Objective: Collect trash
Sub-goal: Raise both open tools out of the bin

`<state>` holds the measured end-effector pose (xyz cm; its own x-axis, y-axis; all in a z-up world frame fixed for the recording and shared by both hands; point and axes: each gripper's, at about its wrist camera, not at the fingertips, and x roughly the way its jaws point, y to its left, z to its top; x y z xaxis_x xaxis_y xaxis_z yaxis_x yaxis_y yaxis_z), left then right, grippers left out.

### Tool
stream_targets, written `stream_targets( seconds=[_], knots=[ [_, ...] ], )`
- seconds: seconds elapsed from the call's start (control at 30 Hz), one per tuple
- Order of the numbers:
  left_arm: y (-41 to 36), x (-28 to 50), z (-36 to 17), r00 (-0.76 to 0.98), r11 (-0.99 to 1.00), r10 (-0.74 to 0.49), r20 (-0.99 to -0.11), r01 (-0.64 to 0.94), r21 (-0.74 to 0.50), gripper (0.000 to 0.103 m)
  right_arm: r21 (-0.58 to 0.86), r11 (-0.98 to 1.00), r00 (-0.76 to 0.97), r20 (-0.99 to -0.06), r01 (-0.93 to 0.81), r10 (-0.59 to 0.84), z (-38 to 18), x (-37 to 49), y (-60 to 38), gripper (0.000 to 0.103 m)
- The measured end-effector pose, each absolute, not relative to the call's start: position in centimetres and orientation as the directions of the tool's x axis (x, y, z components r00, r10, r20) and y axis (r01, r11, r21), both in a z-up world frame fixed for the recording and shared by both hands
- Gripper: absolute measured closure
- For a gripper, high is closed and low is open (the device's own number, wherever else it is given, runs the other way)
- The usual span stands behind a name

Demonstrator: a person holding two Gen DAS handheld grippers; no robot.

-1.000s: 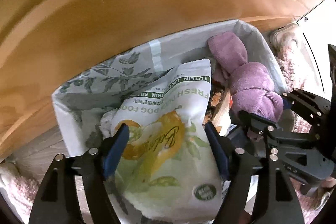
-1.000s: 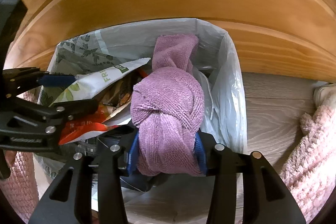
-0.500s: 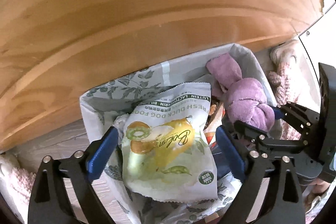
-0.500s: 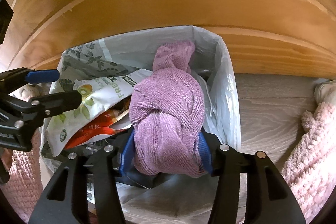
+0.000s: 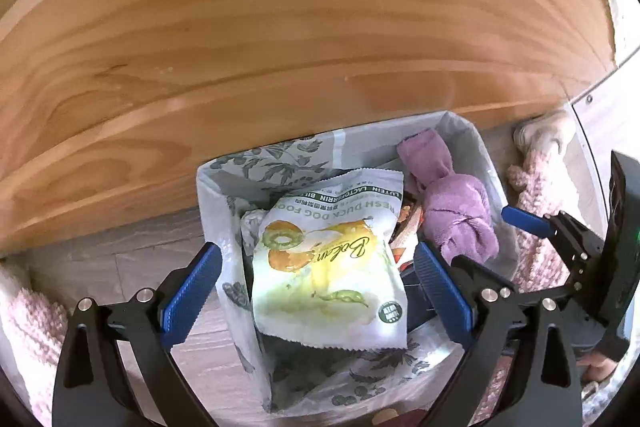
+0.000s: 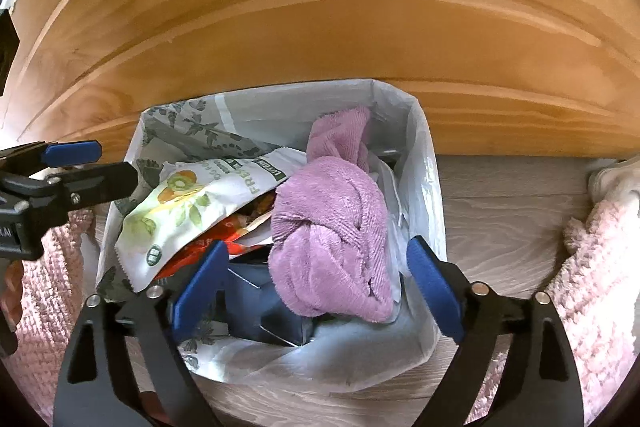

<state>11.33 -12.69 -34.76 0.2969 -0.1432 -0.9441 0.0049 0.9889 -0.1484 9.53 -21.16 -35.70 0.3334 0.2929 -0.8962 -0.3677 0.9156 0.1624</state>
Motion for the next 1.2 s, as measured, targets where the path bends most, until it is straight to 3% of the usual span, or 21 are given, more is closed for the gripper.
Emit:
stream_targets(
  seconds=[0.13, 0.5, 1.2],
  knots=[
    [-12.3, 10.4, -34.1, 0.32, 0.987, -0.149, -0.936, -0.015, -0.162, 0.01, 0.149, 0.914, 0.365, -0.883, -0.377, 0.294, -34.9, 9.0, -20.7, 0.008],
    [-11.6, 7.5, -32.6, 0.371, 0.979, -0.169, -0.913, -0.047, -0.201, 0.01, 0.061, 0.917, 0.474, -0.841, -0.394, 0.26, -32.9, 7.5, -20.3, 0.008],
    [-9.5, 1.0, -30.9, 0.514, 0.986, -0.076, -0.854, -0.088, -0.14, 0.009, -0.014, 0.927, 0.614, -0.752, -0.376, 0.238, -28.4, 4.2, -21.4, 0.008]
  ],
)
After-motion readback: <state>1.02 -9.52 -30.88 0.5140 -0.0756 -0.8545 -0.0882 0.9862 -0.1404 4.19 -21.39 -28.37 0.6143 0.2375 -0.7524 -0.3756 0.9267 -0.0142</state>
